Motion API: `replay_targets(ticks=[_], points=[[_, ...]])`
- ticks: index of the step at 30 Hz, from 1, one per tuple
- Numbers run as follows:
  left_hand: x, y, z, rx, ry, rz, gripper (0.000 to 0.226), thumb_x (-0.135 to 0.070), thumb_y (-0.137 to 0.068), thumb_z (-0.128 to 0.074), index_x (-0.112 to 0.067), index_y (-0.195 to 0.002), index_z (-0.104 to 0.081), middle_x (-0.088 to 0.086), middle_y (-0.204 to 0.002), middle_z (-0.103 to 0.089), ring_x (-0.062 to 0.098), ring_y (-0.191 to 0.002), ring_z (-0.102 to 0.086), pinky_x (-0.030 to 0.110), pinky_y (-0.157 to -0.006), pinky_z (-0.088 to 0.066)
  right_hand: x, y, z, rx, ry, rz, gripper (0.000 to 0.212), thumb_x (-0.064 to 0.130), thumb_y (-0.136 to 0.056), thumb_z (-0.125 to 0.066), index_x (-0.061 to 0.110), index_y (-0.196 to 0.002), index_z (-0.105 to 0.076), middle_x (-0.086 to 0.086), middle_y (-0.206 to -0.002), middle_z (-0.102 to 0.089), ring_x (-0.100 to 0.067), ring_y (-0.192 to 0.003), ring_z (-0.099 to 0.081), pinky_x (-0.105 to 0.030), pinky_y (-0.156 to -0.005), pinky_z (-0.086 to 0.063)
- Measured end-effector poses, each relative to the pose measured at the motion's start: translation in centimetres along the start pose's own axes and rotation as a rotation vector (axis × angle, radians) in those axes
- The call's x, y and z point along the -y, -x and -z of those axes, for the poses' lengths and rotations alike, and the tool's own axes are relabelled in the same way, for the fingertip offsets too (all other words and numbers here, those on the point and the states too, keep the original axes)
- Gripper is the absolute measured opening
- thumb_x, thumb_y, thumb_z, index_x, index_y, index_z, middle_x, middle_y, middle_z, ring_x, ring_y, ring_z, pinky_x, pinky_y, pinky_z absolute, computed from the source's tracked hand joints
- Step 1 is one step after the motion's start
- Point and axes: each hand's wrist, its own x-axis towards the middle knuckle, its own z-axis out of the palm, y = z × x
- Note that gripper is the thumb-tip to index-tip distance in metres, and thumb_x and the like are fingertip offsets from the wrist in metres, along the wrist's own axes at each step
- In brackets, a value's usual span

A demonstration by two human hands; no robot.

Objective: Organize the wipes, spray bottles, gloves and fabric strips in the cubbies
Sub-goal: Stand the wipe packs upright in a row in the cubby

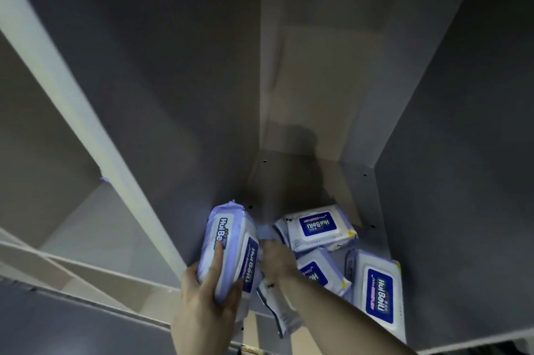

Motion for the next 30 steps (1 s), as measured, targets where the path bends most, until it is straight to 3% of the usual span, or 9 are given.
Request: replay_targets(ticks=[8,10,12,18,21,23,25,28,30], points=[[-1.5,-1.5,-0.6,0.062,0.186,0.113,0.070,-0.032,-0.080,-0.072,-0.048,-0.138,-0.036,0.005,-0.113,-0.045,0.027,-0.098,-0.059,0.039,-0.089,-0.050,-1.6,3.6,3.5,-0.254,-0.849,-0.125,0.019,0.010,-0.094,-0.049,0.015,-0.112,-0.054,-0.003,-0.105,-0.058,-0.009,-0.087,-0.057,-0.012,-0.067,-0.043],[-1.8,-1.7,-0.5,0.128,0.299,0.126,0.067,-0.040,-0.079,-0.070,-0.054,-0.135,-0.037,0.001,-0.113,-0.045,0.021,-0.097,-0.060,0.042,-0.089,-0.052,-1.5,5.0,4.1,-0.287,-0.951,-0.127,0.024,0.007,-0.094,-0.048,0.024,-0.111,-0.055,0.000,-0.108,-0.063,-0.012,-0.095,-0.060,-0.025,-0.080,-0.052],[-1.8,-1.8,-0.5,0.187,0.377,0.117,0.067,-0.053,-0.071,-0.069,-0.063,-0.129,-0.037,-0.003,-0.115,-0.048,0.019,-0.096,-0.063,0.045,-0.083,-0.056,-1.5,6.7,4.7,-0.370,-1.006,-0.137,0.034,0.001,-0.091,-0.048,0.031,-0.106,-0.057,-0.004,-0.109,-0.067,-0.022,-0.102,-0.063,-0.039,-0.089,-0.053],[-3.3,0.0,-0.8,0.345,0.544,0.093,0.071,-0.056,-0.060,-0.071,-0.065,-0.124,-0.042,-0.005,-0.117,-0.060,0.016,-0.099,-0.067,0.045,-0.083,-0.056,-2.7,12.7,5.6,-0.662,-1.193,-0.165,0.028,0.007,-0.093,-0.057,0.030,-0.110,-0.059,0.008,-0.093,-0.070,-0.011,-0.084,-0.067,-0.022,-0.068,-0.057],[-4.5,2.6,-1.6,0.407,0.641,0.099,0.069,-0.054,-0.059,-0.077,-0.059,-0.122,-0.049,-0.002,-0.116,-0.062,0.022,-0.099,-0.067,0.047,-0.080,-0.058,-4.3,15.7,5.8,-0.747,-1.246,-0.174,0.028,0.000,-0.093,-0.054,0.023,-0.108,-0.061,0.000,-0.097,-0.070,-0.014,-0.085,-0.066,-0.027,-0.072,-0.056],[-5.5,4.7,-2.1,0.436,0.692,0.112,0.059,-0.044,-0.066,-0.080,-0.057,-0.117,-0.053,0.000,-0.116,-0.064,0.023,-0.097,-0.068,0.048,-0.079,-0.058,-5.8,17.7,6.1,-0.774,-1.258,-0.161,0.034,-0.008,-0.092,-0.051,0.022,-0.105,-0.063,-0.001,-0.095,-0.072,-0.015,-0.086,-0.066,-0.033,-0.076,-0.057],[-6.2,6.4,-2.8,0.456,0.739,0.139,0.053,-0.030,-0.074,-0.078,-0.050,-0.117,-0.054,0.000,-0.113,-0.066,0.023,-0.094,-0.068,0.044,-0.075,-0.060,-7.3,19.9,6.8,-0.786,-1.268,-0.146,0.036,-0.014,-0.090,-0.049,0.016,-0.105,-0.063,0.007,-0.085,-0.074,-0.005,-0.078,-0.067,-0.023,-0.069,-0.056],[-7.5,8.5,-3.8,0.479,0.799,0.161,0.053,-0.019,-0.078,-0.075,-0.038,-0.124,-0.056,-0.002,-0.109,-0.069,0.020,-0.091,-0.069,0.031,-0.065,-0.060,-9.8,22.8,7.7,-0.825,-1.298,-0.143,0.021,-0.002,-0.084,-0.060,0.010,-0.101,-0.064,0.011,-0.076,-0.073,0.000,-0.071,-0.066,-0.015,-0.061,-0.052],[-8.6,9.8,-4.7,0.466,0.819,0.179,0.056,-0.020,-0.078,-0.075,-0.039,-0.127,-0.056,-0.001,-0.110,-0.069,0.019,-0.092,-0.069,0.036,-0.071,-0.060,-12.2,24.6,8.0,-0.868,-1.320,-0.170,0.018,0.001,-0.083,-0.061,0.008,-0.098,-0.064,0.007,-0.078,-0.070,-0.002,-0.069,-0.064,-0.014,-0.058,-0.052]])
